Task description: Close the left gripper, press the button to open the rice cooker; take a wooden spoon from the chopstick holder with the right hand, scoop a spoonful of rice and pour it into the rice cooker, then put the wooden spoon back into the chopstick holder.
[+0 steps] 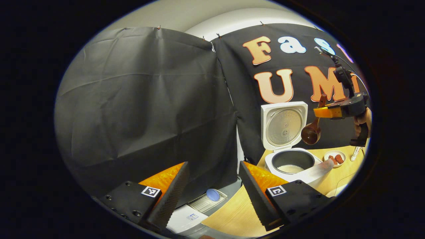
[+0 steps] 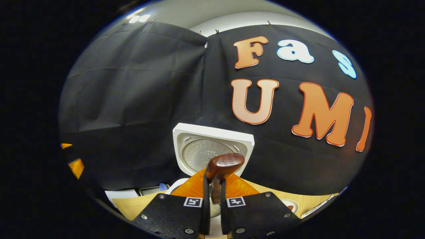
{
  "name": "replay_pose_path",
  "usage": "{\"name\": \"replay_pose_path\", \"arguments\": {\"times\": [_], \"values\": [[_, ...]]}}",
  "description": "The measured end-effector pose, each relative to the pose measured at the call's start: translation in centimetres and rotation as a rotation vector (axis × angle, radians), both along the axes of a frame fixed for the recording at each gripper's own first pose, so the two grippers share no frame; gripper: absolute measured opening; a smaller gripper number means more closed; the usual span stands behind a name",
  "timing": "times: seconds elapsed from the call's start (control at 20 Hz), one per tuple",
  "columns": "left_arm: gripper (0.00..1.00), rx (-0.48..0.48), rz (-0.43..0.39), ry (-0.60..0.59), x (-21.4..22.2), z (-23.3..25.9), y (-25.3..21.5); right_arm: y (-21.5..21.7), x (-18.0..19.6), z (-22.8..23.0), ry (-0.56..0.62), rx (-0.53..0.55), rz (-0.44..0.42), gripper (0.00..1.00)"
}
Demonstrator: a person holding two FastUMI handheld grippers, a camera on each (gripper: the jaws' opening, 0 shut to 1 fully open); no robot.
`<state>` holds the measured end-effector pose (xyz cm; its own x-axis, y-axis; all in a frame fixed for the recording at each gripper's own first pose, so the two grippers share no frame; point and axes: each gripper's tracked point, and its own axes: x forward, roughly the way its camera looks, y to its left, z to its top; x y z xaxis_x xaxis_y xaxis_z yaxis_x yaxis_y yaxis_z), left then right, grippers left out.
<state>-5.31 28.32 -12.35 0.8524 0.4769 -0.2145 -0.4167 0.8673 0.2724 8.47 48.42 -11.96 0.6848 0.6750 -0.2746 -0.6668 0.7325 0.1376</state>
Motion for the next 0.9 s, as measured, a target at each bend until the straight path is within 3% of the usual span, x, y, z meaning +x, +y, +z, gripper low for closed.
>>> {"name": "replay_pose_path", "arguments": {"times": [0.4, 0.9], "values": [[1.00, 0.001, -0.089, -0.011, 1.9, 0.2, -6.7, -13.8, -2.0, 0.5, 0.086, 0.059, -0.170, 0.12], [1.00, -0.026, -0.235, -0.023, 4.9, 0.5, -17.2, -32.2, -6.7, -4.1, 0.209, -0.005, -0.432, 0.12]]}}
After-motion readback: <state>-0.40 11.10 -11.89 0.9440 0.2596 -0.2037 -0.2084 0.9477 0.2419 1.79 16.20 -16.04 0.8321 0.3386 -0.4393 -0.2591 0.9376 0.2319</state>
